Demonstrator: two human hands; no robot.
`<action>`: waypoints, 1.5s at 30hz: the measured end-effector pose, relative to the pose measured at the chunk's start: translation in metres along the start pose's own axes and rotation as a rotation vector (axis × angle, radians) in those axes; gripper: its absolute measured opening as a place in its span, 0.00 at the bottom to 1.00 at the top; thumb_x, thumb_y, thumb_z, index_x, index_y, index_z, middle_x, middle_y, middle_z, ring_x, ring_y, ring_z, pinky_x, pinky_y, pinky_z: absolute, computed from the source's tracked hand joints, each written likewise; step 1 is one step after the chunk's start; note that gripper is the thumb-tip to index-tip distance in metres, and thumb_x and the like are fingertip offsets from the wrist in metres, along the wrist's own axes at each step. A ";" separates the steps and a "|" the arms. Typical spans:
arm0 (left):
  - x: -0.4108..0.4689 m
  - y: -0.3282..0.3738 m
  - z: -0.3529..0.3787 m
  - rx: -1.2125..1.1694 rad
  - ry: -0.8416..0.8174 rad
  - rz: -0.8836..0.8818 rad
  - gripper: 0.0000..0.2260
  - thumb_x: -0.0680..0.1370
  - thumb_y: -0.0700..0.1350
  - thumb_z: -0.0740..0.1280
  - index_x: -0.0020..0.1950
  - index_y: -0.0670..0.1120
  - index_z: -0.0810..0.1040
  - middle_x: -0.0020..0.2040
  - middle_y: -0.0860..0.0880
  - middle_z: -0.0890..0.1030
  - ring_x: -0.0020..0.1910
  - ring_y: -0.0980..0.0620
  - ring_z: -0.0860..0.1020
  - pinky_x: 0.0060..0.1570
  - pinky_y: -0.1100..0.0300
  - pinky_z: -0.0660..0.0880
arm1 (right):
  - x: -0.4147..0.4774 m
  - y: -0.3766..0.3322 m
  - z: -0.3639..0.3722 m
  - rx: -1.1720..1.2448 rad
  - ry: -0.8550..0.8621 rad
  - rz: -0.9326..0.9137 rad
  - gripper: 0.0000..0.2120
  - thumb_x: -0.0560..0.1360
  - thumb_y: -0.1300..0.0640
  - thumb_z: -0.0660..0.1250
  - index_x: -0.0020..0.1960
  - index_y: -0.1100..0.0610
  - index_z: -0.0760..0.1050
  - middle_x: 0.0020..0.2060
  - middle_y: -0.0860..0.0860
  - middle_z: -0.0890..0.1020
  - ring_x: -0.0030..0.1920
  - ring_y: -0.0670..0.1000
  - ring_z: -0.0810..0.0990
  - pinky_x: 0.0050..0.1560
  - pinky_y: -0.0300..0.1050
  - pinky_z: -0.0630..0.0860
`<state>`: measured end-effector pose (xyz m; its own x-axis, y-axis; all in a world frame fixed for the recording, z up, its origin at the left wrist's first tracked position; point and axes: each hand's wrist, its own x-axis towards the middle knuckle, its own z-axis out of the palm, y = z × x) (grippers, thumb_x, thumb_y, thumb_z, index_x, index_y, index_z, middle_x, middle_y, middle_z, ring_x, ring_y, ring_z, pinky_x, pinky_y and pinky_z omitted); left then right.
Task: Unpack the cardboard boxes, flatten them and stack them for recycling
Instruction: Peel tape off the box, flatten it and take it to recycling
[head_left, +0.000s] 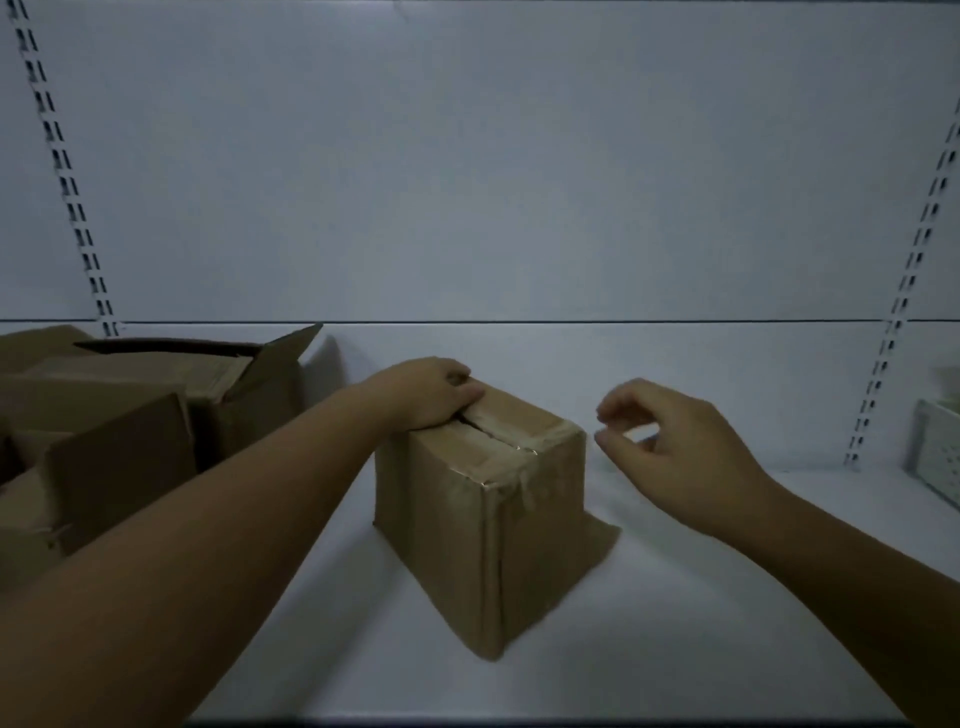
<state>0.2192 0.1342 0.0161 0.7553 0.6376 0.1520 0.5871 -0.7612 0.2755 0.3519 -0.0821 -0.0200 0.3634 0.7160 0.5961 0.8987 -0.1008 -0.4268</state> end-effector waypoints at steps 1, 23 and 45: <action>0.003 0.004 0.001 0.013 -0.012 -0.003 0.24 0.79 0.59 0.56 0.72 0.50 0.66 0.72 0.47 0.68 0.69 0.46 0.66 0.67 0.52 0.60 | -0.001 -0.003 0.000 0.068 0.046 -0.089 0.07 0.73 0.50 0.67 0.50 0.45 0.72 0.46 0.40 0.77 0.47 0.42 0.77 0.46 0.35 0.74; 0.016 0.005 0.011 -0.056 0.067 -0.076 0.24 0.77 0.61 0.58 0.70 0.52 0.68 0.71 0.47 0.70 0.68 0.45 0.68 0.67 0.50 0.62 | -0.021 0.000 0.063 0.286 0.366 -0.564 0.07 0.79 0.56 0.55 0.45 0.57 0.68 0.50 0.57 0.78 0.55 0.50 0.75 0.64 0.42 0.68; -0.135 0.015 0.077 -0.718 0.770 0.364 0.12 0.74 0.48 0.66 0.57 0.50 0.78 0.49 0.54 0.78 0.48 0.59 0.76 0.49 0.67 0.75 | -0.019 -0.027 0.064 0.156 0.175 -0.447 0.14 0.69 0.50 0.60 0.54 0.49 0.70 0.50 0.43 0.75 0.52 0.40 0.71 0.58 0.43 0.64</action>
<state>0.1489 0.0277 -0.0735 0.3198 0.4835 0.8148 -0.1258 -0.8307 0.5423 0.3049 -0.0491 -0.0636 -0.0013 0.5375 0.8433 0.9332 0.3038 -0.1922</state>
